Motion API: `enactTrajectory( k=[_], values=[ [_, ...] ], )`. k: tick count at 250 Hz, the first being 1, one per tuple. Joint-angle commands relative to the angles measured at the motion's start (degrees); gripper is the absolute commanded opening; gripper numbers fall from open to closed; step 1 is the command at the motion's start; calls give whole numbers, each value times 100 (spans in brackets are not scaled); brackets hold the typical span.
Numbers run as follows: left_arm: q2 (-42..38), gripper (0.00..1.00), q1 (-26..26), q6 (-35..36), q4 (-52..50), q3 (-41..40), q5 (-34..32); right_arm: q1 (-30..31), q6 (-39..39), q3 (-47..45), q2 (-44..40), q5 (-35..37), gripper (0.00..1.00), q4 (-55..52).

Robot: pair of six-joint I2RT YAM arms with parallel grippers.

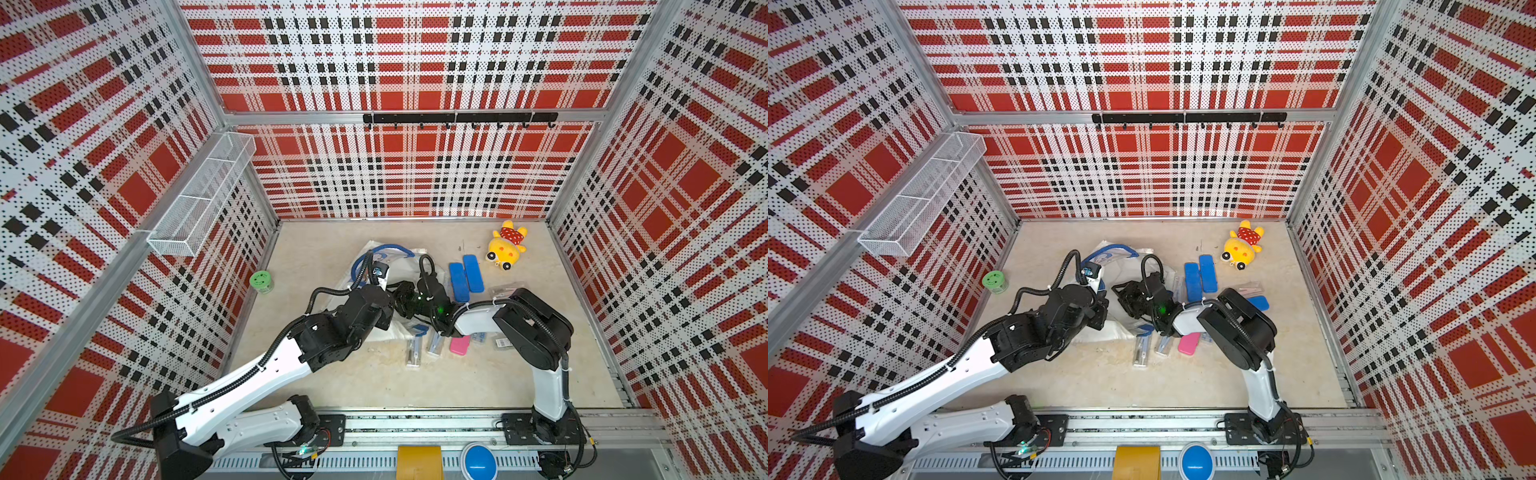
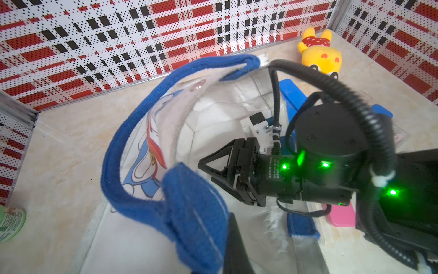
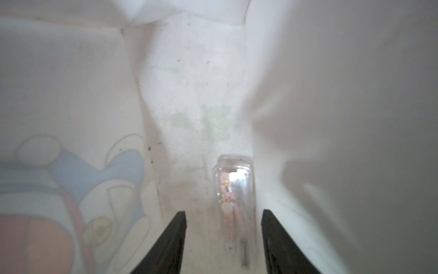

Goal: Take out the compass set from the canvas bag
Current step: Pick up the compass set from the canvas bag.

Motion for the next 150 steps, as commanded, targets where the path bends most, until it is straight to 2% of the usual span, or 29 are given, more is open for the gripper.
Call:
enactTrajectory(
  k=[1,34,85,126,150],
  values=[
    [71,0,203,-1,395,247,-39,51,152,-244,-174,-197,49,732],
    [262,0,357,-61,378,299,27,258,-19,-100,-380,-429,45,197],
    [579,0,838,-360,350,577,447,551,-520,860,-237,-885,37,-832],
    [810,0,900,-389,429,741,758,627,-414,1186,8,-844,36,-970],
    [821,0,812,-392,609,642,999,475,-407,1289,77,-683,38,-1039]
  ],
)
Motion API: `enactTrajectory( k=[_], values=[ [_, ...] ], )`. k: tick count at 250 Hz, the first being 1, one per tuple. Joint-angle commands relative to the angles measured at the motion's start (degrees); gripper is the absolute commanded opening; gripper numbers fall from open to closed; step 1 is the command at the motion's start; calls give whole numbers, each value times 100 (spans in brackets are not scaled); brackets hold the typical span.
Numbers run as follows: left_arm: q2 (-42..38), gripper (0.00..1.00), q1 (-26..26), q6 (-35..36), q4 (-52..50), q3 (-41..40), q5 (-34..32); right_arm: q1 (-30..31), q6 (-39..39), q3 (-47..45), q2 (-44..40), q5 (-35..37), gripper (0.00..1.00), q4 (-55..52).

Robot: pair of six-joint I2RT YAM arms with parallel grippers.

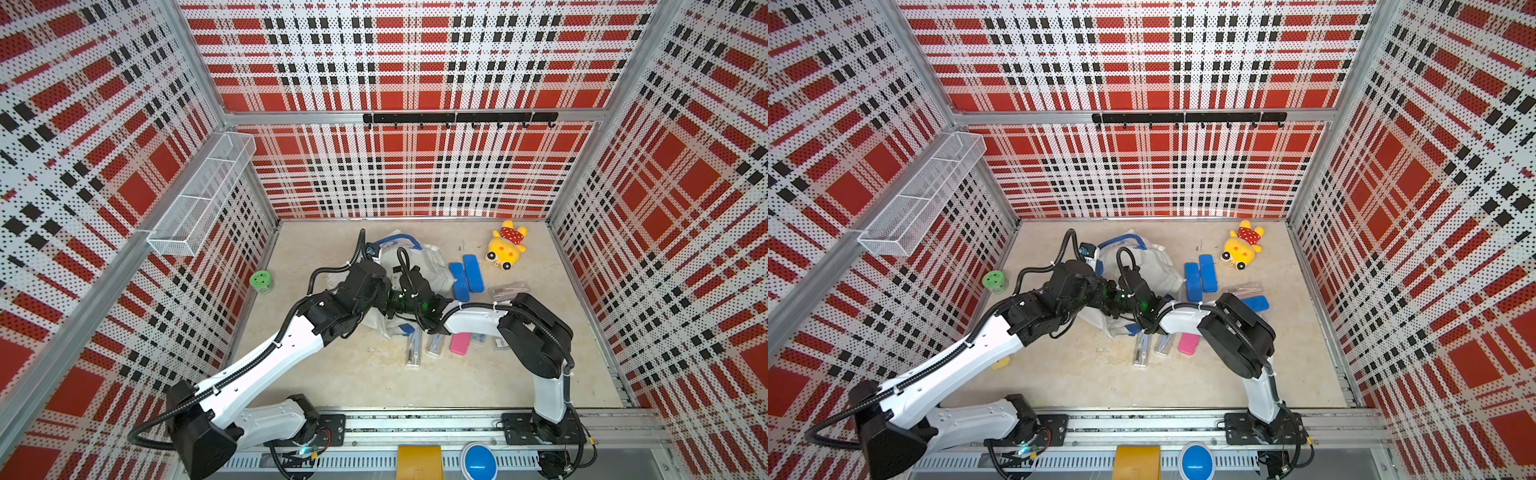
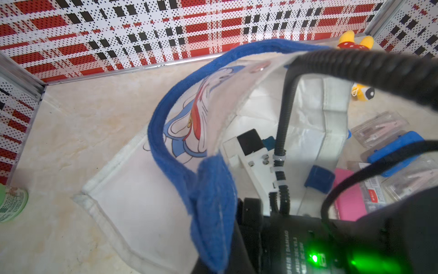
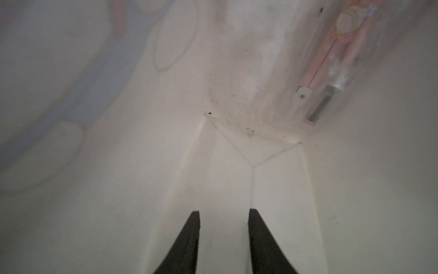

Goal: Take out the compass set from the canvas bag
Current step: Pick up the compass set from the canvas bag.

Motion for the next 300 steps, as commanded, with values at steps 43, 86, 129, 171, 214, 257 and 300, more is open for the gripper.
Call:
enactTrajectory(
  k=[43,86,129,171,214,257,300],
  values=[
    [-295,0,-259,-29,988,-265,478,-469,-29,119,116,532,48,-612],
    [-704,0,-224,-21,1064,-475,481,-761,94,-174,146,760,56,-559],
    [-864,0,-208,-51,953,-542,511,-890,149,-261,338,713,61,-518],
    [-928,0,-206,-153,1017,-706,595,-890,135,-204,441,693,64,-499],
    [-805,0,-271,-199,1124,-679,699,-868,117,-41,593,610,68,-598],
    [-549,0,-514,-149,1164,-396,657,-855,344,-80,764,587,68,-517],
    [-447,0,-944,-287,1403,-295,430,-881,414,214,1018,506,69,-344]
  ],
)
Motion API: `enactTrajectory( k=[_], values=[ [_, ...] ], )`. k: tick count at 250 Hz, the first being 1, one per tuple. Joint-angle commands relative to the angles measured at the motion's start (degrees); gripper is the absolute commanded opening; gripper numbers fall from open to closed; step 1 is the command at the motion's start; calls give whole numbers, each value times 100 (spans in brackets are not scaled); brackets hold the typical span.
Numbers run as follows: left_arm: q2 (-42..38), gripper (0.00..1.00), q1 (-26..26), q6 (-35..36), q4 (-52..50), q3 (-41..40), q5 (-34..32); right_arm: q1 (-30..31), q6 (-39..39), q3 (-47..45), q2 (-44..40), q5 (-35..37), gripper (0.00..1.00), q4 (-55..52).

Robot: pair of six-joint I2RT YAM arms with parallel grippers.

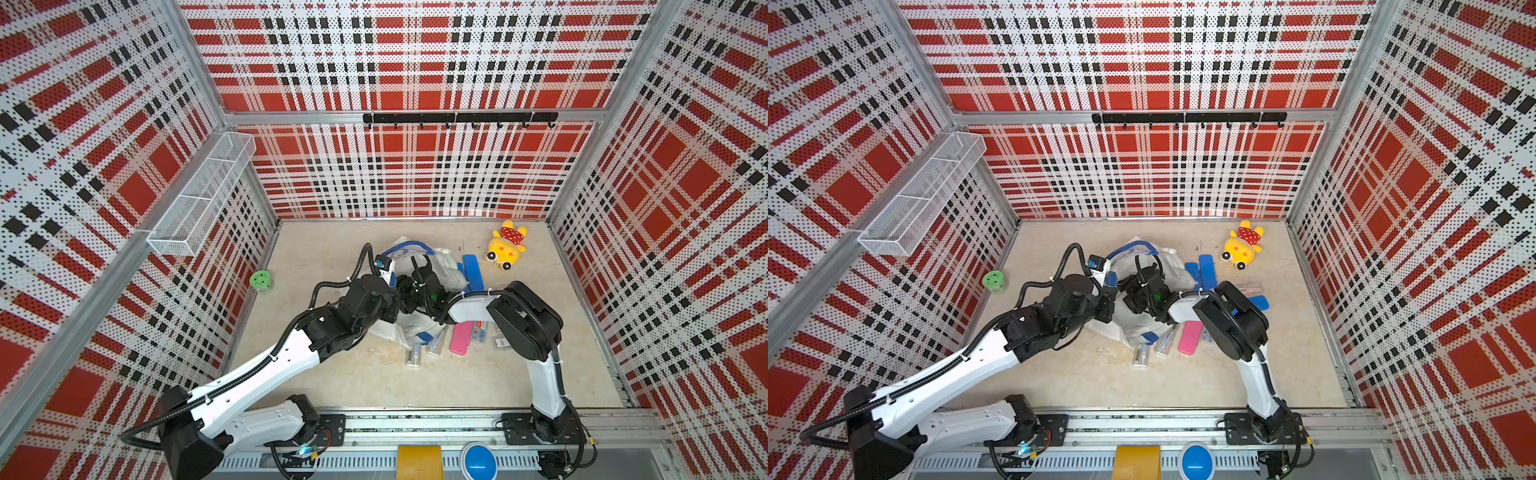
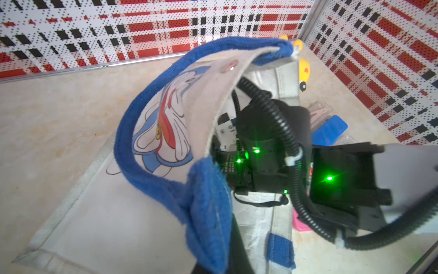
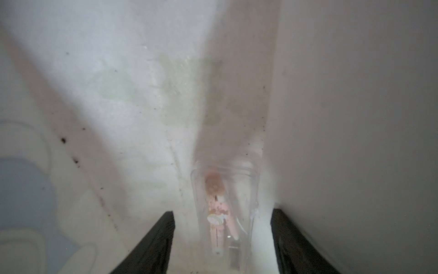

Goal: Take out the compass set from the canvas bag
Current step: Pick up the compass set from the canvas bag.

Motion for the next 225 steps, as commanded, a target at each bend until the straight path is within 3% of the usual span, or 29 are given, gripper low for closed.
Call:
enactTrajectory(
  k=[1,70,122,148,225],
  values=[
    [-23,0,-300,-145,679,306,-162,4,176,297,329,-54,69,261],
    [-129,0,-643,-492,643,158,-135,-36,432,827,735,-153,66,1429],
    [-519,0,-617,-665,489,-100,-313,-75,298,1151,727,-304,47,1425],
    [-776,0,-506,-766,410,-222,-522,-126,345,1075,654,-339,41,1553],
    [-1485,0,260,-1030,99,-561,-843,-122,290,306,-109,-348,39,1705]
  ],
)
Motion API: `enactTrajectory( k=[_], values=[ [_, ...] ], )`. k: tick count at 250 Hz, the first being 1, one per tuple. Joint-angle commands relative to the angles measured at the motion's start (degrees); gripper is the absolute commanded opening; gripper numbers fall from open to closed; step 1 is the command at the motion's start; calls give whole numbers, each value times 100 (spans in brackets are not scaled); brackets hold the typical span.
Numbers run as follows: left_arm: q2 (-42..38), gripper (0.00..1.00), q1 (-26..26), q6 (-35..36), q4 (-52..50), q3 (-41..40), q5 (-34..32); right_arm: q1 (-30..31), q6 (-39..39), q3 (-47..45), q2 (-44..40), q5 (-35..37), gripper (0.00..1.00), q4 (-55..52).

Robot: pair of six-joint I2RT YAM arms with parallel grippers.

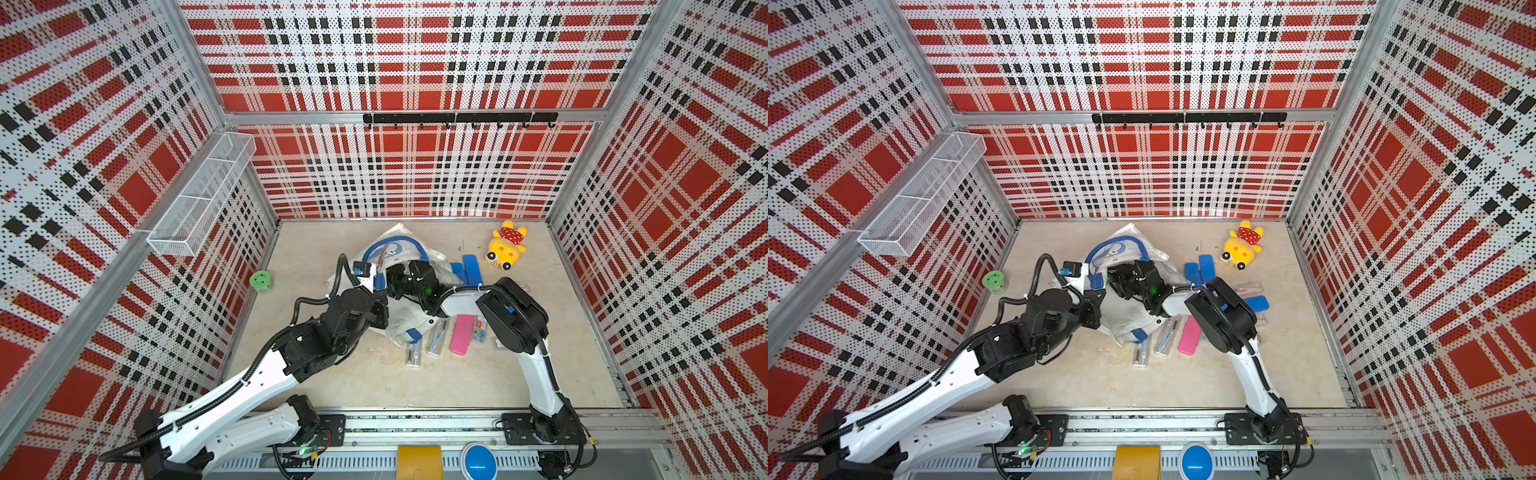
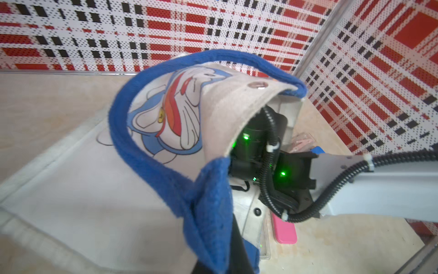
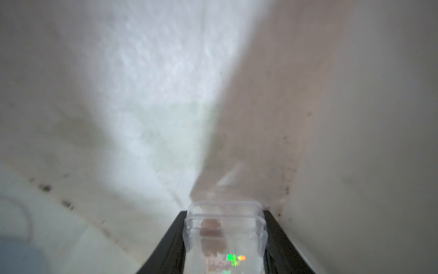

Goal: Take out the compass set from the canvas bag
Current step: Pick up the compass set from the canvas bag.

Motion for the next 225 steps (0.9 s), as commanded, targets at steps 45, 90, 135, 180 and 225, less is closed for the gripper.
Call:
enactTrajectory(
  k=[45,90,135,180,225],
  values=[
    [-387,0,748,-283,135,-146,-38,16,-307,-620,-1186,-75,38,238],
    [-365,0,1155,-360,216,-222,289,38,-1222,-817,-2008,-227,37,-817],
    [-365,0,1521,-429,400,-357,678,-23,-1965,-981,-2684,-48,37,-1999],
    [-333,0,1753,-436,496,-398,974,-91,-2354,-991,-3062,57,37,-2455],
    [-253,0,1856,-439,651,-378,1188,-168,-2225,-743,-2978,-483,38,-2099]
  ],
)
